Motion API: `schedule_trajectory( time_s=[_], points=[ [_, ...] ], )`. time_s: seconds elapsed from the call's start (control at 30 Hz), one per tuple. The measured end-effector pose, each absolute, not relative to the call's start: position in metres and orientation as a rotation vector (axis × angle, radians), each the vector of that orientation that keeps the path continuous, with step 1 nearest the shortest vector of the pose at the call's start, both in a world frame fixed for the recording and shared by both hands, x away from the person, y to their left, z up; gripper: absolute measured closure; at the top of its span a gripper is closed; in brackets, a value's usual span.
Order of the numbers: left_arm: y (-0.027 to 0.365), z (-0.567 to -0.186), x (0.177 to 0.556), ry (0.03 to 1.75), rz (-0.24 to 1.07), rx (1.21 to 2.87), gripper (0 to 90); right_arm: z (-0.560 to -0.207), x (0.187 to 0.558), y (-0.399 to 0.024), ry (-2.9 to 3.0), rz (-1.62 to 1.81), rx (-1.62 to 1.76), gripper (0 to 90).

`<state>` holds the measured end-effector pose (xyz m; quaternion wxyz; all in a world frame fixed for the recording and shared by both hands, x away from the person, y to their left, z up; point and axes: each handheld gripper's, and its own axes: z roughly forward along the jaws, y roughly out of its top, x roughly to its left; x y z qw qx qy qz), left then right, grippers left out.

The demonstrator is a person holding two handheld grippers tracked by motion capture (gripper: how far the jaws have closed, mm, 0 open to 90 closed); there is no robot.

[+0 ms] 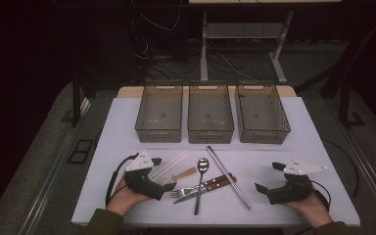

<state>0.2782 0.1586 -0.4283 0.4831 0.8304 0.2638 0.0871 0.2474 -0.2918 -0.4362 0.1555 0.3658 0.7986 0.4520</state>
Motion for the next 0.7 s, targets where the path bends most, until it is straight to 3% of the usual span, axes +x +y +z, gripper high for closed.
schedule_trajectory(
  time_s=[0.63,0.7],
  points=[
    [0.161,-0.429,0.276,0.657,0.237,2.006,0.0,-0.426,0.25,-0.285,2.311,1.292,1.082,0.8],
    [0.161,-0.429,0.276,0.653,0.237,2.007,0.0,-0.423,0.25,-0.283,2.315,1.295,1.073,4.1]
  ],
)
